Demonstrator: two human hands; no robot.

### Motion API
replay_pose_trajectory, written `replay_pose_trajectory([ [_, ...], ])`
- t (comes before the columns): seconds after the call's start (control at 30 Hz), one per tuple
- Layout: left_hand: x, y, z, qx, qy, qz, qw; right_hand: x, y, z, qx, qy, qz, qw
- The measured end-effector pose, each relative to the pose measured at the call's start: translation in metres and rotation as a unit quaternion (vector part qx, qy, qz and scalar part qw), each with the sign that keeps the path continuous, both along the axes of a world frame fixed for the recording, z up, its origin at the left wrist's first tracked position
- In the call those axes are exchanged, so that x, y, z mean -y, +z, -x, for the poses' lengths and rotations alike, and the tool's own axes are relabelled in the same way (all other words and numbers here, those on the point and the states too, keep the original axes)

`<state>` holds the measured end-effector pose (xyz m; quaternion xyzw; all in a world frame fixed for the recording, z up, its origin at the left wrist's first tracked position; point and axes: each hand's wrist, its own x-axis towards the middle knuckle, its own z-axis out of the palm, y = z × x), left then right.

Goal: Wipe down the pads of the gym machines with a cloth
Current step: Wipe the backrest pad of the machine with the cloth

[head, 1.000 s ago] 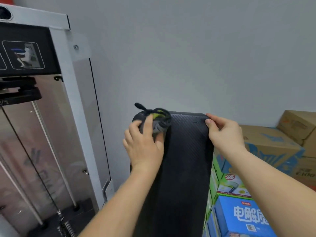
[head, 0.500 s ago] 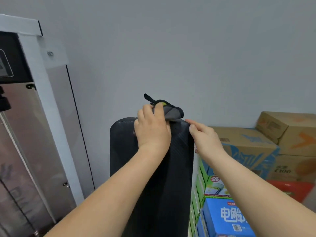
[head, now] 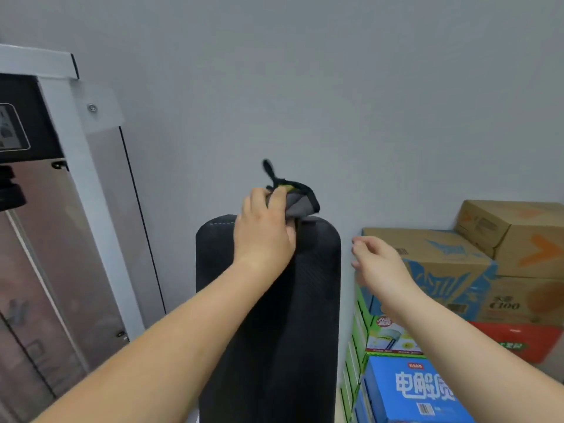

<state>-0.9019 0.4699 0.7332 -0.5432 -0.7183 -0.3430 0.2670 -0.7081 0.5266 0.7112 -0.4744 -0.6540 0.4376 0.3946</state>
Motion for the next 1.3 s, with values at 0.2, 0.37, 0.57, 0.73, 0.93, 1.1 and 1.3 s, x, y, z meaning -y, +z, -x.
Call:
replay_pose_trajectory([
  [0.2, 0.026, -0.024, 0.014, -0.188, -0.15, 0.076, 0.968, 0.008, 0.027, 0.033, 0.112, 0.014, -0.154, 0.982],
  [0.37, 0.037, 0.023, 0.102, 0.137, 0.031, 0.066, 0.988, 0.01, 0.036, 0.057, 0.259, -0.003, -0.217, 0.941],
  [0.57, 0.01, 0.056, 0.084, 0.119, 0.073, 0.208, 0.968, -0.007, 0.03, 0.042, 0.122, -0.003, -0.141, 0.982],
  [0.73, -0.034, 0.069, -0.002, 0.107, -0.035, 0.274, 0.955, -0.009, 0.018, 0.046, 0.12, -0.051, -0.184, 0.974],
  [0.93, -0.028, 0.058, -0.019, 0.065, -0.11, 0.238, 0.963, -0.002, 0.019, 0.044, 0.093, -0.048, -0.163, 0.981],
  [1.1, 0.021, 0.058, 0.08, 0.117, -0.001, 0.226, 0.967, -0.002, 0.023, 0.044, 0.066, -0.027, -0.139, 0.988],
  [1.3, 0.017, 0.049, 0.086, 0.149, 0.073, 0.175, 0.97, -0.01, 0.014, 0.045, 0.067, -0.037, -0.146, 0.986],
])
